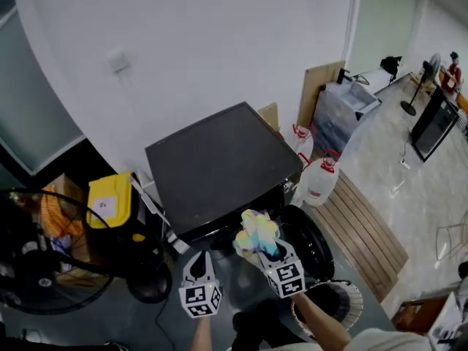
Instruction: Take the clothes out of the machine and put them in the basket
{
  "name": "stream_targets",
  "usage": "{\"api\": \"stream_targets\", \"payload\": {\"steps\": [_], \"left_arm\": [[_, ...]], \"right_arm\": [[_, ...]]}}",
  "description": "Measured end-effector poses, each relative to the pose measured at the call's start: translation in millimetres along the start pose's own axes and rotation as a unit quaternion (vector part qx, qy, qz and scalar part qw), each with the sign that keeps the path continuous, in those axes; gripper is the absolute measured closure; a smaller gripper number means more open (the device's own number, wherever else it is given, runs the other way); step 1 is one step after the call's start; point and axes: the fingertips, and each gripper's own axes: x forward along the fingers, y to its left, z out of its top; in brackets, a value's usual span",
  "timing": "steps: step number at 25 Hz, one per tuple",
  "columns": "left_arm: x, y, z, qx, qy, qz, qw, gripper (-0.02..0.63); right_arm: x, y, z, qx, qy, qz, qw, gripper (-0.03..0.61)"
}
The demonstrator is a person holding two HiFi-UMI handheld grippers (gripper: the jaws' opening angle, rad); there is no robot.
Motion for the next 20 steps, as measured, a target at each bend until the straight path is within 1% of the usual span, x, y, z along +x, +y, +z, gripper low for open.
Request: {"api": "stream_targets", "payload": {"steps": [5,9,14,17,20], "left_arm": [[-11,-18,51,0.012,-0.024,-0.005,0.9996,0.595],[-24,-36,81,0.025,-0.041,-0.014,0.9987,0.595],[-33,-60,96,0.041,-0.051,-0.041,0.9970,0.595],[-35,-74,97,0.050,-0.051,-0.057,0.9958,0.595],[-32,-88,101,0.056,-0.053,-0.079,0.9939,0.595]], "right_arm": [[-30,-5,47,-0.008,-0.026,-0.006,1.000,0.407],[-57,0,72,-0.012,-0.045,-0.005,0.999,0.407],[-78,5,83,-0.014,-0.060,-0.010,0.998,0.406],[-89,3,79,-0.015,-0.061,-0.020,0.998,0.405],[-101,0,78,-0.005,-0.064,-0.032,0.997,0.405]]}}
